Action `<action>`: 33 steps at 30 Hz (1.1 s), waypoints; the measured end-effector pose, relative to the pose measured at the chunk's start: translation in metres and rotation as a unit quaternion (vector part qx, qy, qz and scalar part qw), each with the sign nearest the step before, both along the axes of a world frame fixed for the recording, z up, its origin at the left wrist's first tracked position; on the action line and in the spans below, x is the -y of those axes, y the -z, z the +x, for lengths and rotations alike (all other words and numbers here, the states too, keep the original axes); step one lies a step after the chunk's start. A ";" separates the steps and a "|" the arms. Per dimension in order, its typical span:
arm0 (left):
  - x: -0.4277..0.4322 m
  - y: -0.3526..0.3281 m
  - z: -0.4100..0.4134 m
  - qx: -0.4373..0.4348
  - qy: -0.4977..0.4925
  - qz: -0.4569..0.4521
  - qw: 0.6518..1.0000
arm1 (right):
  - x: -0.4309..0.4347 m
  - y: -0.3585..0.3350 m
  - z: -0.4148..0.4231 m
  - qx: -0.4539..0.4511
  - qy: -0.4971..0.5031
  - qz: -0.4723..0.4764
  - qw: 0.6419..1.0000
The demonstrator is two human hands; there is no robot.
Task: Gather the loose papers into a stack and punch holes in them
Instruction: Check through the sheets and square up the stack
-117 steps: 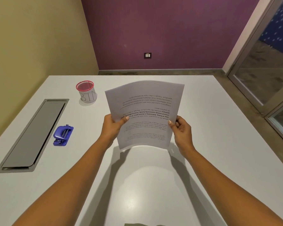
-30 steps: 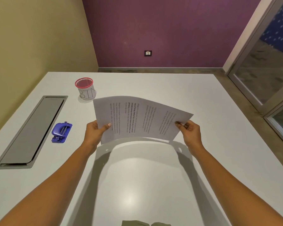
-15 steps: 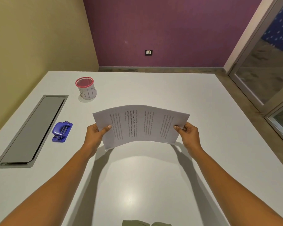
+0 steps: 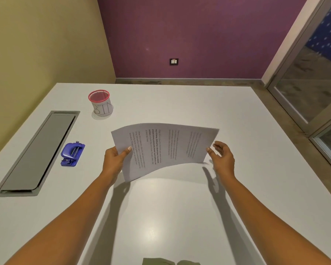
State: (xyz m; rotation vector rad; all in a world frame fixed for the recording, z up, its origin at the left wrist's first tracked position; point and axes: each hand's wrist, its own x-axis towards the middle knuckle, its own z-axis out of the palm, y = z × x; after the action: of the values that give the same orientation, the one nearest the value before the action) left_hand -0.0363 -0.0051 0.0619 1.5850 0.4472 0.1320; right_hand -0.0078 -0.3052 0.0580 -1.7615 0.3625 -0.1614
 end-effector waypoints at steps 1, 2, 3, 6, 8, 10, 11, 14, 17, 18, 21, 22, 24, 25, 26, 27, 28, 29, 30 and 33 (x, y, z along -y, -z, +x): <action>0.001 0.001 0.000 -0.002 -0.006 -0.003 1.000 | -0.001 0.002 -0.002 -0.008 0.011 0.000 1.000; 0.003 0.002 0.000 -0.004 -0.012 -0.006 1.000 | -0.001 0.004 -0.004 -0.017 0.018 -0.002 1.000; 0.005 0.003 0.000 -0.005 -0.019 -0.009 1.000 | -0.003 0.007 -0.006 -0.029 0.022 -0.004 0.999; 0.011 0.007 0.001 -0.016 -0.043 -0.015 0.999 | -0.010 0.018 -0.012 -0.096 0.012 0.008 0.995; 0.015 0.011 0.001 -0.027 -0.065 -0.034 0.997 | -0.018 0.025 -0.017 -0.151 -0.028 0.032 0.988; 0.022 0.013 0.000 -0.036 -0.091 -0.068 0.993 | -0.028 0.030 -0.023 -0.202 -0.078 0.036 0.976; 0.025 0.013 -0.001 -0.039 -0.106 -0.085 0.990 | -0.034 0.031 -0.025 -0.222 -0.097 0.046 0.969; 0.037 0.013 -0.004 -0.043 -0.143 -0.151 0.977 | -0.049 0.029 -0.028 -0.264 -0.144 0.132 0.944; 0.047 0.014 -0.006 -0.054 -0.168 -0.200 0.964 | -0.060 0.026 -0.025 -0.264 -0.145 0.243 0.922; 0.051 0.014 -0.007 -0.057 -0.171 -0.208 0.961 | -0.062 0.025 -0.024 -0.254 -0.135 0.272 0.918; 0.059 0.017 -0.010 -0.063 -0.183 -0.222 0.956 | -0.065 0.019 -0.020 -0.224 -0.099 0.308 0.920; 0.060 0.018 -0.011 -0.066 -0.184 -0.221 0.955 | -0.065 0.017 -0.019 -0.219 -0.087 0.296 0.926; 0.064 0.020 -0.014 -0.078 -0.181 -0.218 0.956 | -0.063 0.017 -0.017 -0.218 -0.065 0.245 0.943; 0.065 0.021 -0.015 -0.083 -0.178 -0.215 0.957 | -0.061 0.019 -0.017 -0.217 -0.056 0.216 0.950; 0.066 0.023 -0.016 -0.093 -0.171 -0.207 0.959 | -0.059 0.021 -0.016 -0.216 -0.050 0.192 0.956; 0.067 0.025 -0.018 -0.102 -0.164 -0.199 0.961 | -0.058 0.025 -0.016 -0.216 -0.049 0.173 0.960; 0.067 0.028 -0.019 -0.108 -0.156 -0.192 0.963 | -0.057 0.027 -0.016 -0.216 -0.048 0.162 0.962; 0.066 0.031 -0.019 -0.113 -0.150 -0.192 0.963 | -0.055 0.030 -0.016 -0.217 -0.049 0.151 0.963; 0.063 0.034 -0.020 -0.122 -0.143 -0.191 0.963 | -0.054 0.031 -0.016 -0.216 -0.047 0.145 0.964; 0.050 0.039 -0.019 -0.162 -0.122 -0.174 0.964 | -0.050 0.036 -0.014 -0.206 -0.048 0.104 0.972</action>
State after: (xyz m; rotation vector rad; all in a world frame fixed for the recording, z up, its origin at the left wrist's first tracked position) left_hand -0.0557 -0.0551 0.0231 1.2021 0.8735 -0.0203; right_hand -0.0216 -0.2551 0.0225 -1.5935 0.5709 0.3088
